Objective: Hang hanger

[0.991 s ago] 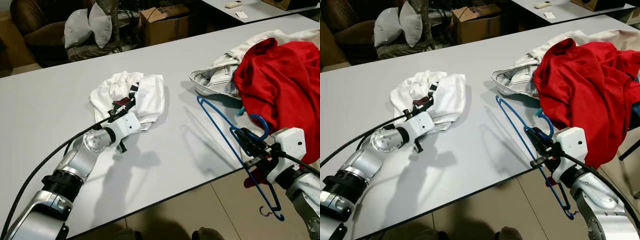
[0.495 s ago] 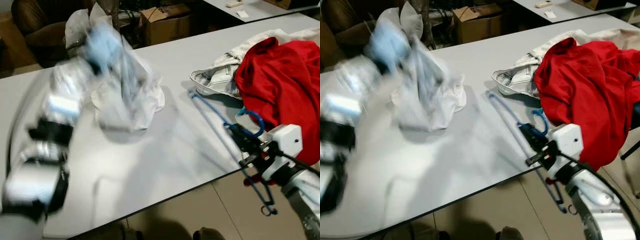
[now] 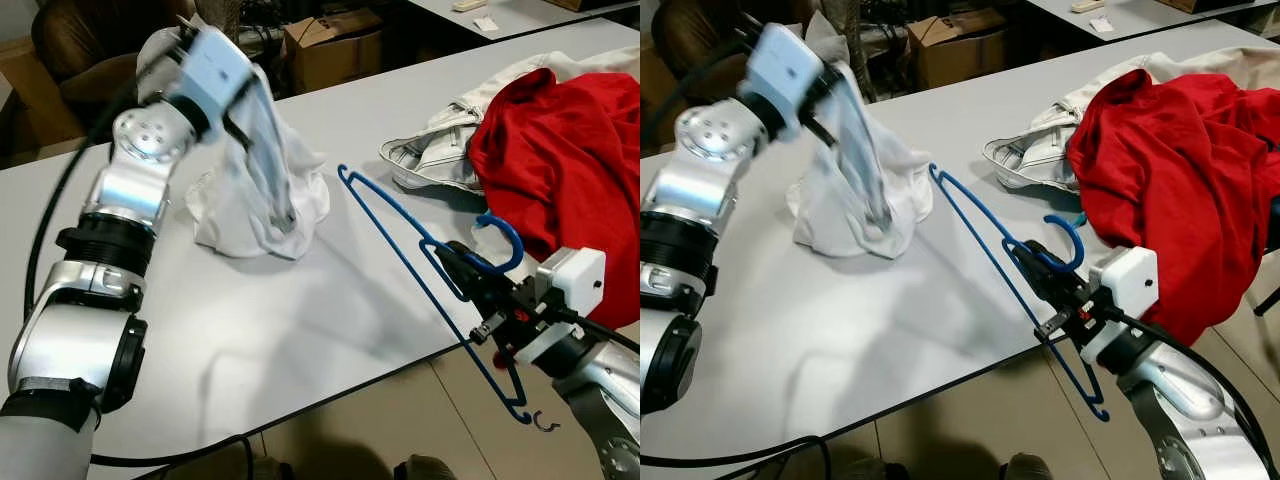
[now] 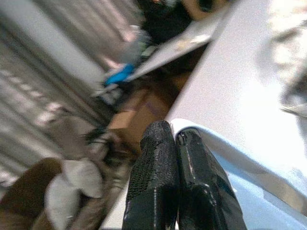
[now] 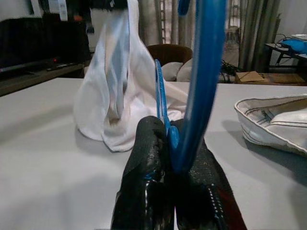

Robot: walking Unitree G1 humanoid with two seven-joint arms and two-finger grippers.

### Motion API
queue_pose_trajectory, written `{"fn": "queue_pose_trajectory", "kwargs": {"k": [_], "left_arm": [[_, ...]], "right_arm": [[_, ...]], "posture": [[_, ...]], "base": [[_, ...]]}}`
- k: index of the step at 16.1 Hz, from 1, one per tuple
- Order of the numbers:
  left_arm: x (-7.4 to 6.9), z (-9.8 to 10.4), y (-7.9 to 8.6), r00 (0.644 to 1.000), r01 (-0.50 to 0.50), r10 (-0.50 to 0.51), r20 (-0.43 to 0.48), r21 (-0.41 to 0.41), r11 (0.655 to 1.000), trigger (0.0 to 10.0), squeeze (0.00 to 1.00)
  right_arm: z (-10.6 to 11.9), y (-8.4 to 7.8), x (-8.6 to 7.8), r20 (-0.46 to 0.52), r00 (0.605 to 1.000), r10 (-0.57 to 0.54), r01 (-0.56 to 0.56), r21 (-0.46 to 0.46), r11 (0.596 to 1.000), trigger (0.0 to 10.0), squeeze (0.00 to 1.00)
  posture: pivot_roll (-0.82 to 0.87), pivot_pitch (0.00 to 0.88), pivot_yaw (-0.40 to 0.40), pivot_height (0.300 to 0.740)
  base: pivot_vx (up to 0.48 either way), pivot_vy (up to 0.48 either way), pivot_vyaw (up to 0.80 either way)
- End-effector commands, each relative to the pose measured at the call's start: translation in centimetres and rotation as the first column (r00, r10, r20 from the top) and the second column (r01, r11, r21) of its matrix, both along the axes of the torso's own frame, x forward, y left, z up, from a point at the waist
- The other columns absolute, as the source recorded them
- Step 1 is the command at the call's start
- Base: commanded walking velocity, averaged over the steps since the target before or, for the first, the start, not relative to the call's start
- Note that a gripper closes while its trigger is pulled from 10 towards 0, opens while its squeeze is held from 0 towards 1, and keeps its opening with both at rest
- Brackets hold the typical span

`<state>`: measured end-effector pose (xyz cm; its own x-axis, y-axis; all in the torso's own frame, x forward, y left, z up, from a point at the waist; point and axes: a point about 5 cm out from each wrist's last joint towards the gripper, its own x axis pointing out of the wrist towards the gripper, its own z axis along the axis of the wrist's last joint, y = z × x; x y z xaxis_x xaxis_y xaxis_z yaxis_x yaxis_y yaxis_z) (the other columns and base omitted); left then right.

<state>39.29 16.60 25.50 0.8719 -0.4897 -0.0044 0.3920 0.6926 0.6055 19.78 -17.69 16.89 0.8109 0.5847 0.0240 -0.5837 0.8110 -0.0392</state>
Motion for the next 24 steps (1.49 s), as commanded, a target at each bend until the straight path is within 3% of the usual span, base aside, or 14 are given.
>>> {"fn": "queue_pose_trajectory", "kwargs": {"k": [1, 2, 3, 4, 6, 8, 10, 17, 19, 20, 24], "left_arm": [[-0.2, -0.6, 0.4, 0.998, 0.031, -0.03, -0.049, 0.006, 1.0, 0.0, 0.0], [-0.5, -0.3, -0.1, 0.987, 0.092, -0.114, -0.111, -0.182, 0.979, 0.0, 0.0], [-0.4, 0.2, 0.0, 0.987, 0.087, -0.117, -0.108, -0.249, 0.965, 0.0, 0.0], [-0.1, 0.8, 0.5, 0.997, 0.028, -0.045, -0.069, -0.23, 0.973, 0.0, 0.0], [0.4, 1.7, 1.4, 0.997, -0.076, 0.071, -0.028, -0.292, 0.953, 0.0, 0.0], [0.2, 1.2, 1.1, 0.998, -0.05, 0.042, -0.039, -0.223, 0.973, 0.0, 0.0], [-0.5, 1.0, -0.1, 0.994, 0.058, -0.078, -0.072, -0.241, 0.969, 0.0, 0.0], [-2.2, 0.7, -3.5, 0.972, 0.191, -0.217, -0.093, -0.228, 0.955, 0.0, 0.0], [-2.4, 0.6, -3.1, 0.974, 0.177, -0.202, -0.099, -0.215, 0.96, 0.0, 0.0], [-2.8, 0.3, -1.9, 0.983, 0.131, -0.151, -0.107, -0.176, 0.976, 0.0, 0.0], [-3.9, 0.3, 0.1, 0.991, 0.069, -0.082, -0.108, -0.12, 0.99, 0.0, 0.0]], "right_arm": [[0.4, 0.4, 0.1, 0.01, 1.0, 0.02, -0.02, 0.009, 1.0, 10.0, 0.0], [0.4, 0.8, 0.2, 0.004, 0.999, 0.051, -0.051, 0.019, 0.999, 10.0, 0.0], [0.4, 1.1, 0.2, -0.001, 0.997, 0.082, -0.082, 0.023, 0.996, 10.0, 0.0], [0.4, 1.5, 0.2, -0.011, 0.993, 0.118, -0.118, 0.029, 0.993, 10.0, 0.0], [0.6, 2.1, 0.0, -0.014, 0.986, 0.165, -0.164, 0.034, 0.986, 10.0, 0.0], [0.7, 2.2, 0.2, -0.008, 0.987, 0.159, -0.159, 0.038, 0.987, 10.0, 0.0], [0.6, 2.2, 0.9, -0.004, 0.993, 0.118, -0.117, 0.043, 0.992, 10.0, 0.0], [-0.1, 3.0, 3.8, -0.036, 0.989, 0.142, -0.14, 0.046, 0.989, 10.0, 0.0], [-0.5, 2.8, 4.6, -0.064, 0.995, 0.076, -0.074, 0.039, 0.997, 10.0, 0.0], [-0.7, 2.9, 4.8, -0.097, 0.995, 0.038, -0.032, 0.07, 0.997, 10.0, 0.0], [-1.7, 2.9, 4.9, -0.219, 0.976, 0.004, 0.023, 0.119, 0.993, 10.0, 0.0]], "posture": [[-0.22, 0.0, 0.146, 0.74], [-0.2, 0.0, 0.139, 0.74], [-0.19, 0.0, 0.134, 0.74], [-0.19, 0.0, 0.134, 0.74], [-0.19, 0.0, 0.132, 0.74], [-0.18, 0.0, 0.13, 0.74], [-0.19, 0.0, 0.132, 0.74], [-0.17, 0.0, 0.128, 0.74], [-0.17, 0.0, 0.119, 0.74], [-0.14, 0.0, 0.089, 0.74], [-0.1, 0.0, 0.036, 0.74]], "base": [[0.0, 0.0, 0.0], [0.0, 0.0, 0.0], [0.0, 0.0, 0.0], [0.0, 0.0, 0.0], [0.0, 0.0, 0.0], [0.0, 0.0, 0.0], [0.0, 0.0, 0.0], [0.0, 0.0, 0.0], [0.0, 0.0, 0.0], [0.0, 0.0, 0.0], [0.0, 0.0, 0.0]]}}
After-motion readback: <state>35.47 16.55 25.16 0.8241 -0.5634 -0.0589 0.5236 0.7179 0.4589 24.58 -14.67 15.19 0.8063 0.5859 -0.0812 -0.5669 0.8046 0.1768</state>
